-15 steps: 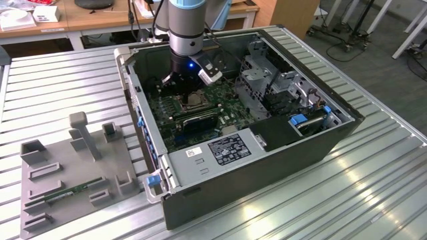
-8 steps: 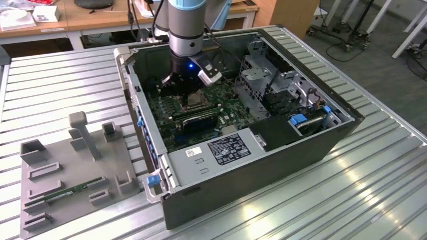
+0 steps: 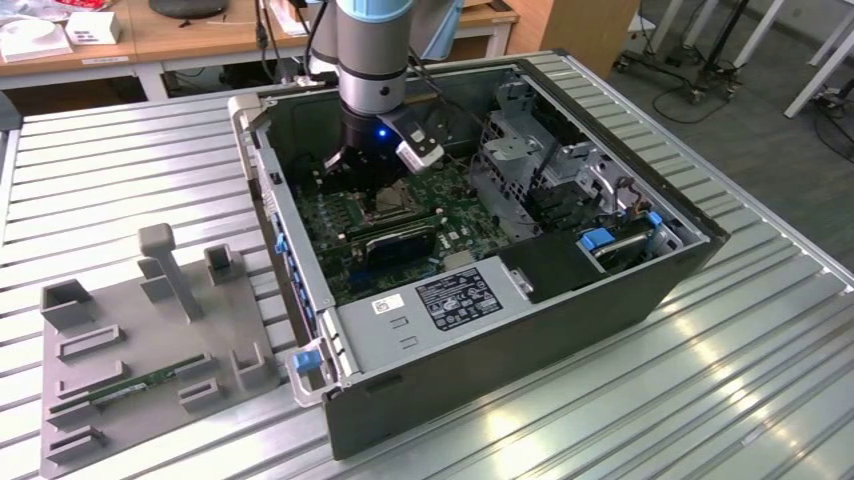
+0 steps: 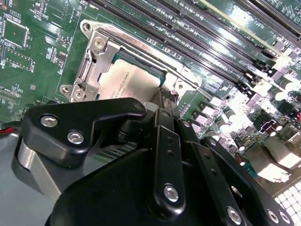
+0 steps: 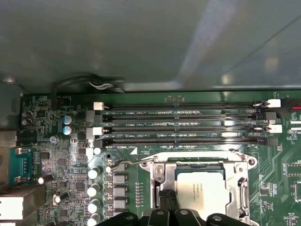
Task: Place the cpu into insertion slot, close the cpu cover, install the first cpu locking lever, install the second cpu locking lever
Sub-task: 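Close the cpu cover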
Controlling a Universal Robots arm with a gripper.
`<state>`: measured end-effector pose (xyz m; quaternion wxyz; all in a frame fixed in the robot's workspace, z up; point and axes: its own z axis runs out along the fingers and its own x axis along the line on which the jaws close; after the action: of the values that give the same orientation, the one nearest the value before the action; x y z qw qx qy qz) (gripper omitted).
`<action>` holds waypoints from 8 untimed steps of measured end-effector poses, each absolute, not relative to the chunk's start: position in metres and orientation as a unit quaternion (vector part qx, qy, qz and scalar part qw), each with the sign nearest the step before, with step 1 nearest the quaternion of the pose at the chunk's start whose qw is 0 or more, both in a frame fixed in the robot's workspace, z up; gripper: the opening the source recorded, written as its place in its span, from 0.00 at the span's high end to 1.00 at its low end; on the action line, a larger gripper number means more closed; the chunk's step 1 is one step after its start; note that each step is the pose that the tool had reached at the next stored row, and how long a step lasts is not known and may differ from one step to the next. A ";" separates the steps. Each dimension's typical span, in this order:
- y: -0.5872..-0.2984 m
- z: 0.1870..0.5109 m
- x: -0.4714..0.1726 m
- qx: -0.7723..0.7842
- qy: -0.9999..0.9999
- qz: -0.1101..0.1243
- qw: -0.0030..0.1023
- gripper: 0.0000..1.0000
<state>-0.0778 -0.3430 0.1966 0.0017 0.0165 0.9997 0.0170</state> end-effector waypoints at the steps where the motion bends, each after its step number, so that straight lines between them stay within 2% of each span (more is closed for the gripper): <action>1: -0.343 0.197 -0.078 0.016 1.000 0.017 0.002 0.89; 8: -0.343 0.199 -0.077 0.016 1.000 0.018 0.002 0.89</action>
<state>-0.0775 -0.3425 0.1986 0.0024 0.0164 0.9997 0.0179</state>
